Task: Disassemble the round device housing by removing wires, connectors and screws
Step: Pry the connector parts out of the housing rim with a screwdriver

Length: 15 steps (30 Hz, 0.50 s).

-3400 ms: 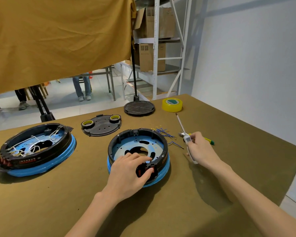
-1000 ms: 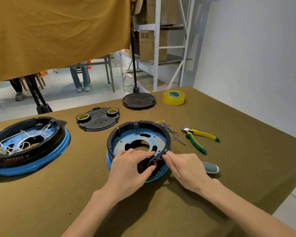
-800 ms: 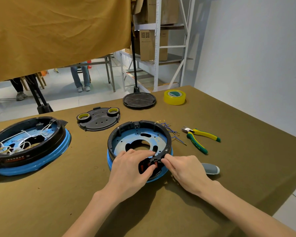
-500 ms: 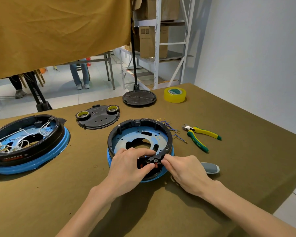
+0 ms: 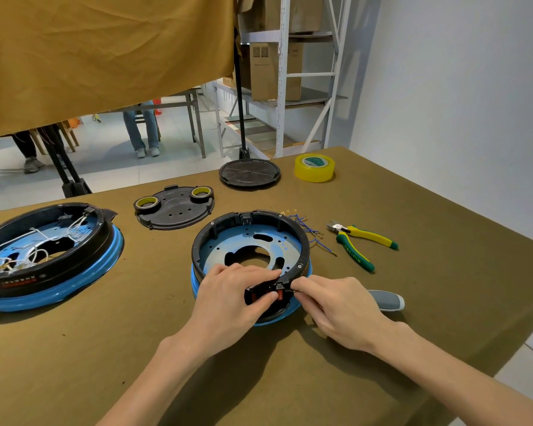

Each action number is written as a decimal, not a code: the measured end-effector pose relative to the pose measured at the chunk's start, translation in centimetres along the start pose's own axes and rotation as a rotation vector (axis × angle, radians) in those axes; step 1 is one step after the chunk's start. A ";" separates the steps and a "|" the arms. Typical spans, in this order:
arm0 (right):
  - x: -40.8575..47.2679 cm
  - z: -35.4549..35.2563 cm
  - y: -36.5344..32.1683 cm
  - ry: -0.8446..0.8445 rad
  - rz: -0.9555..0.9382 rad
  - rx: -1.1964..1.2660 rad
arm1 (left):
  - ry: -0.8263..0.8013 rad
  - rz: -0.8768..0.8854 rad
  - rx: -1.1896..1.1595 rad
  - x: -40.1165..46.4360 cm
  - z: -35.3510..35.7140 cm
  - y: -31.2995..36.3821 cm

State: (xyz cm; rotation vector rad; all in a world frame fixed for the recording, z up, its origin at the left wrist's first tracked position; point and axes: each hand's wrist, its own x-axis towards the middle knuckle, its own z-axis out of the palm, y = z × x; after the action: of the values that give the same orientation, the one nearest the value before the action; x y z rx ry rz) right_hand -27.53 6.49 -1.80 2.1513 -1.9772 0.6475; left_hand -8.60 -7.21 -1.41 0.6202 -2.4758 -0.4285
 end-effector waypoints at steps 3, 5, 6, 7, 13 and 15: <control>0.3 -0.3 0.0 0.011 -0.017 0.006 | 0.014 0.021 0.005 0.0 0.1 0.0; 0.4 -0.6 0.0 -0.009 -0.026 -0.008 | 0.026 0.027 0.009 -0.1 0.2 0.0; 0.5 -0.8 0.1 -0.018 -0.027 -0.018 | 0.030 0.031 0.012 -0.1 0.2 0.0; 0.5 -0.9 0.1 -0.029 -0.021 -0.029 | 0.033 0.036 0.013 -0.1 0.3 0.0; 1.2 -1.5 0.4 -0.205 0.001 -0.134 | 0.047 0.059 0.050 -0.3 0.5 0.0; 1.6 -1.7 0.4 -0.235 -0.008 -0.164 | 0.048 0.069 0.062 -0.3 0.5 0.0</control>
State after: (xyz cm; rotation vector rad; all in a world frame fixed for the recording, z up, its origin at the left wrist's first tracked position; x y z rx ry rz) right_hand -28.24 5.65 0.26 2.2191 -2.0502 0.2295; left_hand -8.68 -7.01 -1.97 0.5612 -2.4639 -0.3083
